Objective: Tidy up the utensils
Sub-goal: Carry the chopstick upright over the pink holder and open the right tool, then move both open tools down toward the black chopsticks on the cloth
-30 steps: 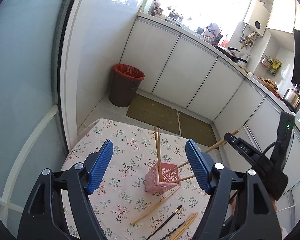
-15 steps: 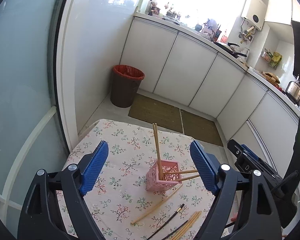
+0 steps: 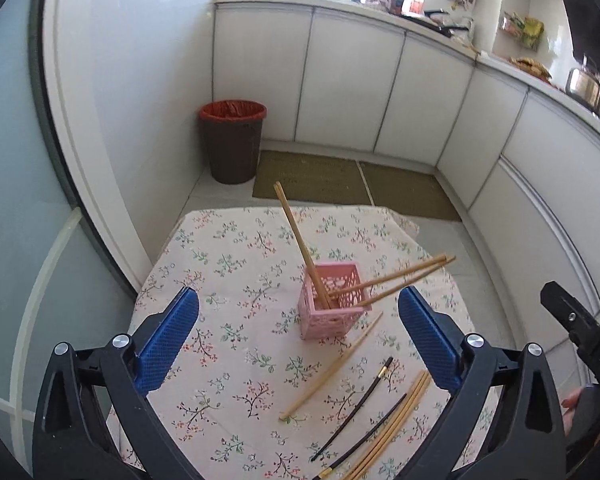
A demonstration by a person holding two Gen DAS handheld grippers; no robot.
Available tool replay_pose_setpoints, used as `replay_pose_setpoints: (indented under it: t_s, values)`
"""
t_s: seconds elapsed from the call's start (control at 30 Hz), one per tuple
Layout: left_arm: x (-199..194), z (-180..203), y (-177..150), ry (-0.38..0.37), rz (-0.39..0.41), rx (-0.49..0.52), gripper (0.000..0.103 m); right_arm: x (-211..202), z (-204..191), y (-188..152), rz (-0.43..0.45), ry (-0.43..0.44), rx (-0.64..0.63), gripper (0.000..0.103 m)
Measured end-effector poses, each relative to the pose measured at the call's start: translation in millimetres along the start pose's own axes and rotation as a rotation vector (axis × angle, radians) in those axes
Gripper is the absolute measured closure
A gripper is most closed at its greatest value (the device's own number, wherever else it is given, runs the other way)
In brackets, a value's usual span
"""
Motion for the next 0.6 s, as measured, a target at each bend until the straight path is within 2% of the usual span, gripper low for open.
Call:
replay_pose_setpoints:
  t_s: [0.17,0.3,0.4,0.5,0.6]
  values:
    - [42.7,42.7,-29.5,-0.069,-0.192,0.187,0.007,19.3,59.3,-33.4,-0.154,-0.075,0.089,0.007]
    - [77.3,83.1,-65.3,-0.113,-0.333,0.367,0.007,45.4,100.0,-56.0,-0.323,-0.105,0.179,0.007]
    - [97.1,105.5,-88.9,-0.112,-0.405,0.439,0.007,60.0,123.7,-69.0,-0.418,-0.11,0.248,0.007]
    - [105.5,128.2,-104.9,-0.139,-0.413,0.503,0.009,69.9,140.9,-79.1,-0.493,-0.112,0.293,0.007]
    - [117.3,146.9,-117.6,-0.163,-0.437,0.555,0.03,75.1,156.7,-87.8,-0.555,-0.101,0.343,0.007]
Point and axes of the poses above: each gripper's, at about its wrist camera, not at the fingertips, and x roughly the way its jaws point, z to its right, y to its top, the point moved 3 cm from there along x, roughly the way its jaws point, and after that the axes turned 7 degrees about x, right-handed, at the moved point
